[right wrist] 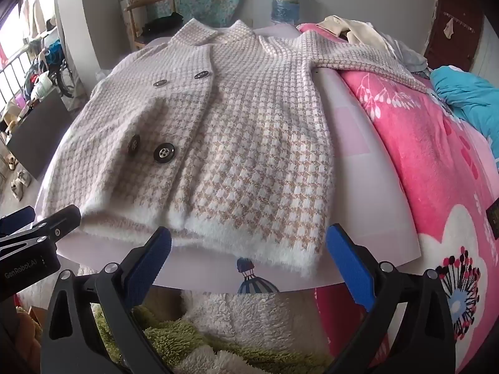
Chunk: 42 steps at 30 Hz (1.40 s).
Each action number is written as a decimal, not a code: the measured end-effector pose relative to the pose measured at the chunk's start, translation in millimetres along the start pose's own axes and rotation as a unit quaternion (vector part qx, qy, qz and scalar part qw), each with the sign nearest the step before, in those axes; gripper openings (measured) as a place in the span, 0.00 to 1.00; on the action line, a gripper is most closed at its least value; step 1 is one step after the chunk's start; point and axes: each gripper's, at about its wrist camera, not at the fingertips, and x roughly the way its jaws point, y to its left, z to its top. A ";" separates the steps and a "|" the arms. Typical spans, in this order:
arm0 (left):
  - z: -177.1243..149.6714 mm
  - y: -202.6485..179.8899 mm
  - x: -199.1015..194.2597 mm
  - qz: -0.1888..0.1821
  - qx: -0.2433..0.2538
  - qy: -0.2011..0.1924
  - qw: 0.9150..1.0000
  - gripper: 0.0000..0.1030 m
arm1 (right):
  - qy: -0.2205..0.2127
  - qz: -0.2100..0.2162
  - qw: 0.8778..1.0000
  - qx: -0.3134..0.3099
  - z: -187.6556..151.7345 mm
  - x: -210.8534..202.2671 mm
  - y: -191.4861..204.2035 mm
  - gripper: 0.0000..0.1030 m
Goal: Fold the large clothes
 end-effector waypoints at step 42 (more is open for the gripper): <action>-0.1 -0.1 -0.1 0.001 0.000 -0.001 1.000 0.92 | -0.002 -0.004 1.000 -0.004 0.2 -3.6 -0.1 0.94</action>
